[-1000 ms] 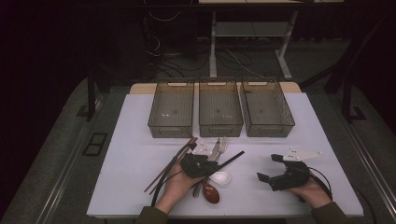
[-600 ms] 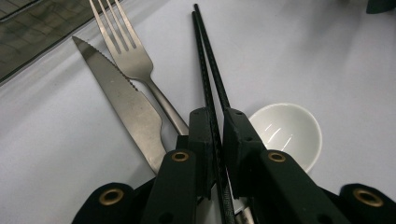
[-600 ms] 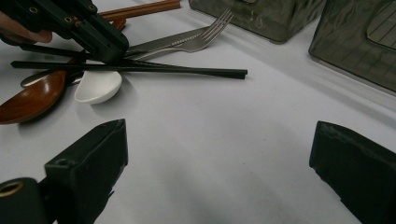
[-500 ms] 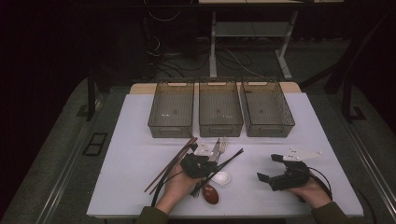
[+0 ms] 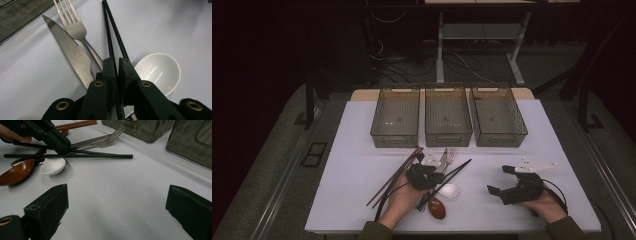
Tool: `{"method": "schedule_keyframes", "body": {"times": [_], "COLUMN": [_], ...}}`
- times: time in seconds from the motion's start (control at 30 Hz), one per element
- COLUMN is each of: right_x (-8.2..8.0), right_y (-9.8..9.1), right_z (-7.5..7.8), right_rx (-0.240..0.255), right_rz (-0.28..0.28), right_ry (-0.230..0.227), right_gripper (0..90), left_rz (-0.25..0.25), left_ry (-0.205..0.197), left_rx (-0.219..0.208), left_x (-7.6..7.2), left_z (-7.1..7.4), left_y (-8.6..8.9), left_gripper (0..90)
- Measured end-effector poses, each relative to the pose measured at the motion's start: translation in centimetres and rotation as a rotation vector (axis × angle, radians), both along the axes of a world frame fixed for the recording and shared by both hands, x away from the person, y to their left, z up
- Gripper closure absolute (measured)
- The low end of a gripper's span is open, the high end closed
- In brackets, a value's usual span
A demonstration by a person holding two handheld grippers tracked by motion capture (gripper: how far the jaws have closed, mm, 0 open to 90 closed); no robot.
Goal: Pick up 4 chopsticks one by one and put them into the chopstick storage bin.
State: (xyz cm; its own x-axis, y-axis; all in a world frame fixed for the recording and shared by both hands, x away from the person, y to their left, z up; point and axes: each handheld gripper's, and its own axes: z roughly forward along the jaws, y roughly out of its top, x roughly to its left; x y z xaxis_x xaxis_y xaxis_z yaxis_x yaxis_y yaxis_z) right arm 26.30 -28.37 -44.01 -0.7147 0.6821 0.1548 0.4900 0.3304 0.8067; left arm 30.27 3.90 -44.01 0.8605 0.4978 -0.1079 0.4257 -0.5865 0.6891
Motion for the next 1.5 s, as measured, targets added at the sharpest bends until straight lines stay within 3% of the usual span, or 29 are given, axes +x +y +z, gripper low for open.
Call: {"method": "schedule_keyframes", "body": {"times": [0.8,1.03,1.5], "right_x": [0.0,0.0,-0.5], "right_y": [-0.1,0.0,-0.3], "right_z": [0.0,0.0,-0.3], "right_rx": [0.001,0.003,0.006], "right_rz": [0.001,0.002,0.004], "right_ry": [-0.001,0.002,0.003], "right_gripper": [4.3,4.2,4.2], "left_rz": [-0.005,0.005,-0.028], "left_ry": [-0.002,-0.005,-0.016], "left_rx": [0.013,-0.006,-0.049], "left_x": [0.1,0.1,-0.1], "left_z": [1.0,1.5,2.9], "left_y": [0.4,0.9,2.7], "left_gripper": [84.9,84.9,84.9]}}
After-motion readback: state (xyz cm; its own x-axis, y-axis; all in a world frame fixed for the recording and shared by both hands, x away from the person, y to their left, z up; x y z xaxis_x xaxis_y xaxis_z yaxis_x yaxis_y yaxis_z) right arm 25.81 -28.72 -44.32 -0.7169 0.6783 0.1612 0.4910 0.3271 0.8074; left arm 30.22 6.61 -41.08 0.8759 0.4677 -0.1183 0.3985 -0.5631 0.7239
